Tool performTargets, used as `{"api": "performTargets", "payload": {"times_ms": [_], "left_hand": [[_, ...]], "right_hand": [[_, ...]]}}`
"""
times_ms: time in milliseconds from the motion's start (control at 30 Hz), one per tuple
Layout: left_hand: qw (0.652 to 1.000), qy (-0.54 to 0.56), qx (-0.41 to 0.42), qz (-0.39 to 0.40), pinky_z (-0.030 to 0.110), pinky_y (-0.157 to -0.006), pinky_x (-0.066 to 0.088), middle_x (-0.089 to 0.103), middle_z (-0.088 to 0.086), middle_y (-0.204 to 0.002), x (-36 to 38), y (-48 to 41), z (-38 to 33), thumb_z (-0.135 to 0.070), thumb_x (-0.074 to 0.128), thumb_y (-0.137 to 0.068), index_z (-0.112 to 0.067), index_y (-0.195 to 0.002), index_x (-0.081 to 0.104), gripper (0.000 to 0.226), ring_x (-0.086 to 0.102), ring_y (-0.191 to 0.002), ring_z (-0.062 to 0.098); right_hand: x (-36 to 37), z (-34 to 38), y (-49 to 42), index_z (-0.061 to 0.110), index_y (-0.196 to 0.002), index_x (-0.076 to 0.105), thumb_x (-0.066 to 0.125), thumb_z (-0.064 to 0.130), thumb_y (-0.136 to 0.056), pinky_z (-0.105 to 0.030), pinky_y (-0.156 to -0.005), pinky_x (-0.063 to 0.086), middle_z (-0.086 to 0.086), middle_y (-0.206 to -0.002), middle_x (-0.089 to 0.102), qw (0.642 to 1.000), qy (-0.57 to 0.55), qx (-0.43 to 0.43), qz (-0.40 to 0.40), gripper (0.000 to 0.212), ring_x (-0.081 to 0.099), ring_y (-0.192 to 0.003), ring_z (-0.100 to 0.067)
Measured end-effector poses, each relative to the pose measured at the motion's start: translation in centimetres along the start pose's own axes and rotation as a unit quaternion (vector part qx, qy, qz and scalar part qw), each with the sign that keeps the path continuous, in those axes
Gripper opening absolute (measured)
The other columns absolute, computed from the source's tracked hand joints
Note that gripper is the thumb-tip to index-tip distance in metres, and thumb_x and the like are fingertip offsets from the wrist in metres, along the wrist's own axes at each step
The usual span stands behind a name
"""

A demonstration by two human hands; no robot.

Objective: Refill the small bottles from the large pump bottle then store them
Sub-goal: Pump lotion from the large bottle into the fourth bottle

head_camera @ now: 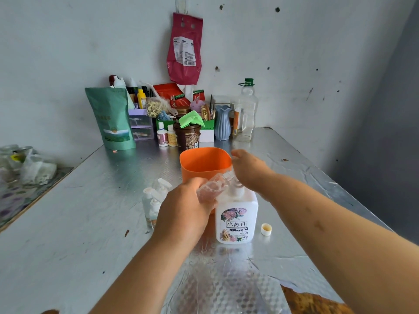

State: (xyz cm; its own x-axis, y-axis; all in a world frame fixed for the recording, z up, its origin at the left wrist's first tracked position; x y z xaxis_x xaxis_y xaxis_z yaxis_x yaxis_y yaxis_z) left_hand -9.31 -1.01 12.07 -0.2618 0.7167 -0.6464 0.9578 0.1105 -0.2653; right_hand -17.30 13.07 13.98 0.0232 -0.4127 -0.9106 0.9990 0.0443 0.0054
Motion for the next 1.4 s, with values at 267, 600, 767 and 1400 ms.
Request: {"api": "performTargets", "payload": {"times_ms": [267, 600, 767, 1400], "left_hand": [[1.0, -0.007, -0.011, 0.006, 0.029, -0.076, 0.05, 0.072, -0.011, -0.101, 0.5, 0.0, 0.5, -0.033, 0.071, -0.087, -0.031, -0.111, 0.066, 0.025, 0.065, -0.091, 0.013], [1.0, -0.009, -0.003, -0.001, 0.029, -0.07, 0.049, 0.072, -0.012, -0.095, -0.1, -0.1, -0.2, -0.034, 0.07, -0.087, -0.032, -0.109, 0.066, 0.023, 0.064, -0.086, 0.011], [1.0, -0.003, -0.005, -0.001, 0.032, -0.077, 0.052, 0.072, -0.011, -0.096, 0.0, -0.1, 0.0, -0.036, 0.07, -0.087, -0.033, -0.109, 0.066, 0.022, 0.065, -0.089, 0.012], [1.0, -0.001, 0.005, 0.008, 0.025, -0.068, 0.046, 0.072, -0.011, -0.1, 0.3, 0.0, 0.0, -0.037, 0.066, -0.09, -0.031, -0.112, 0.065, 0.022, 0.064, -0.09, 0.011]], "right_hand": [[0.6, -0.2, -0.2, 0.021, -0.144, 0.034, 0.023, 0.0, -0.097, -0.039, -0.113, 0.021, -0.001, -0.147, 0.038, 1.0, -0.011, 0.008, -0.016, 0.053, 0.032, -0.134, -0.027], [-0.4, -0.4, 0.0, 0.012, -0.141, 0.035, 0.033, 0.004, -0.097, -0.04, -0.11, 0.026, -0.011, -0.139, 0.044, 0.999, -0.022, 0.03, -0.008, 0.045, 0.038, -0.131, -0.03], [0.0, -0.4, 0.0, 0.016, -0.141, 0.035, 0.029, 0.003, -0.097, -0.041, -0.112, 0.028, -0.012, -0.139, 0.046, 0.997, -0.066, 0.031, 0.004, 0.047, 0.04, -0.13, -0.029], [0.3, -0.6, 0.1, 0.018, -0.145, 0.029, 0.029, 0.007, -0.098, -0.042, -0.113, 0.024, -0.012, -0.146, 0.038, 0.998, -0.043, 0.039, 0.017, 0.048, 0.032, -0.135, -0.031]]}}
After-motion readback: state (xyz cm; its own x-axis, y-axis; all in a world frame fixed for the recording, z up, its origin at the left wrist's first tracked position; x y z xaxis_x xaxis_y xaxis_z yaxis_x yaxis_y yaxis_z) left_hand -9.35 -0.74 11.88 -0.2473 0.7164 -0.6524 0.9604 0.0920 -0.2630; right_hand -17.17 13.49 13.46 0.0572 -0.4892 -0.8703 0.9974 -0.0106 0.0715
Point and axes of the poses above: each hand's wrist, its own y-axis away from the middle knuckle, its own x-axis out of the palm, z = x × y, the point moved 10 cm from there along -y, towards the middle knuckle
